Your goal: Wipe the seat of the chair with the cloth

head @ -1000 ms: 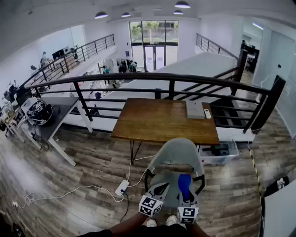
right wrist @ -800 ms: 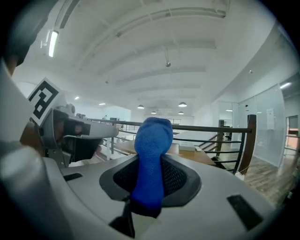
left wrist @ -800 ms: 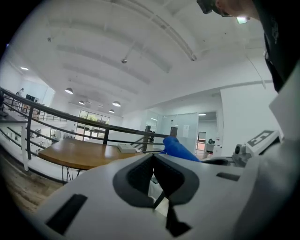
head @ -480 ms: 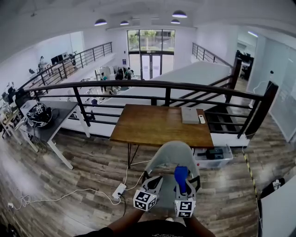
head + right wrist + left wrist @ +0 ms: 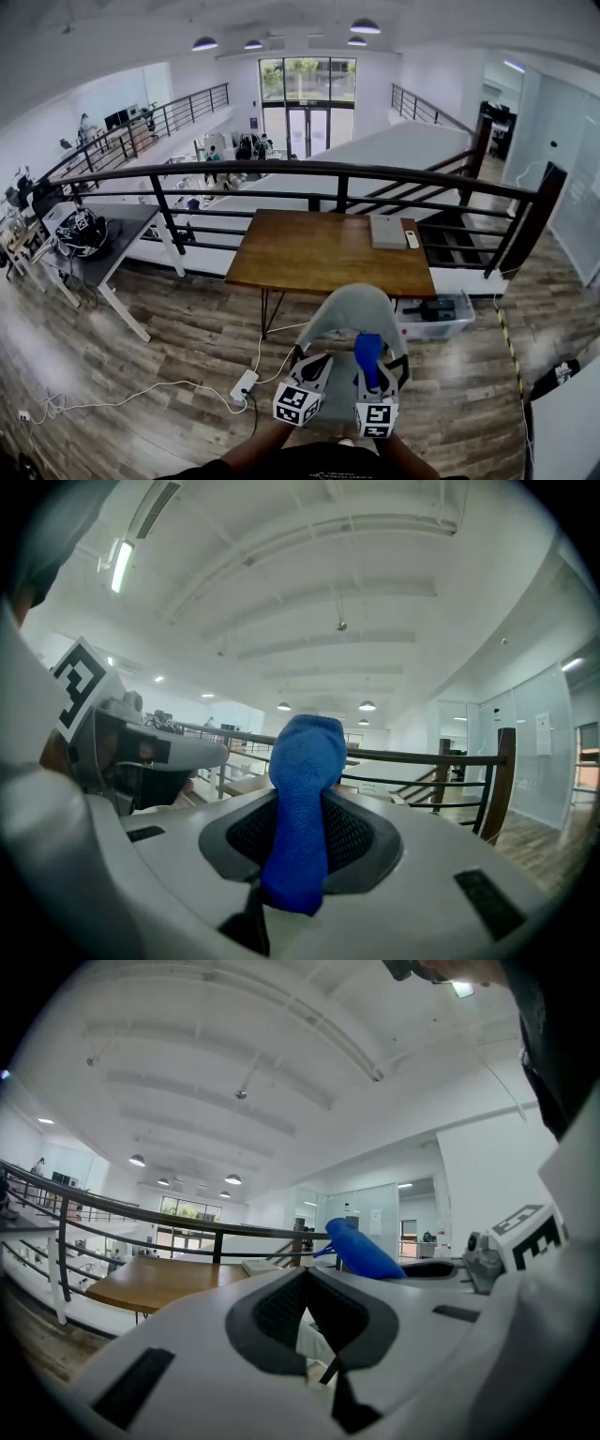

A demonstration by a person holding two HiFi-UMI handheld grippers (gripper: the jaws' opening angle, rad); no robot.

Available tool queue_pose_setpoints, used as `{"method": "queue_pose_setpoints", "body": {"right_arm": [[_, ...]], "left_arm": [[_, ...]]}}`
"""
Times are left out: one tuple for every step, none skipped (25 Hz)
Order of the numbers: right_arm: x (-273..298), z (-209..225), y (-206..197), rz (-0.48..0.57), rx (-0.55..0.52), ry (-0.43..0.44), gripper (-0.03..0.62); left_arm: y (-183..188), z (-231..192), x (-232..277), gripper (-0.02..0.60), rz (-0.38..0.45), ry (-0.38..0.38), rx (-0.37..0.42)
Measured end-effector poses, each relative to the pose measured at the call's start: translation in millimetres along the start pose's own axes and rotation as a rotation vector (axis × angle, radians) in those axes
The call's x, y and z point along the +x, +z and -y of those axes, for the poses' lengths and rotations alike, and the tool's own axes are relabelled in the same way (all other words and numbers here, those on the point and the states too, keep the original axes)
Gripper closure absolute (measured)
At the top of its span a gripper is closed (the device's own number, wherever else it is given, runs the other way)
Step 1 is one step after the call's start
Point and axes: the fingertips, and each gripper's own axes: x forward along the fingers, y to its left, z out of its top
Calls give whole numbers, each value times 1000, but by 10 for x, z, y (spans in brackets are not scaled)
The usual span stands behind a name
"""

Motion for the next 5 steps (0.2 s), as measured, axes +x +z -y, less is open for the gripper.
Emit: {"method": "queue_pose_setpoints", "body": {"right_arm": [[13, 9, -10, 0, 0, 1, 476], [28, 17, -18, 1, -1, 3, 476], [41, 23, -28, 1, 0, 5, 475], [54, 29, -42, 1, 0, 6, 476], [65, 36, -59, -1, 0, 7, 474]], "left_arm": [[-12, -5, 16, 580, -1, 1, 0], [-24, -9, 33, 580, -2, 1, 1], [-37, -12, 49, 580, -4, 2, 2], [-50, -16, 63, 580, -5, 1, 2], [-63, -19, 76, 580, -6, 1, 1]]}}
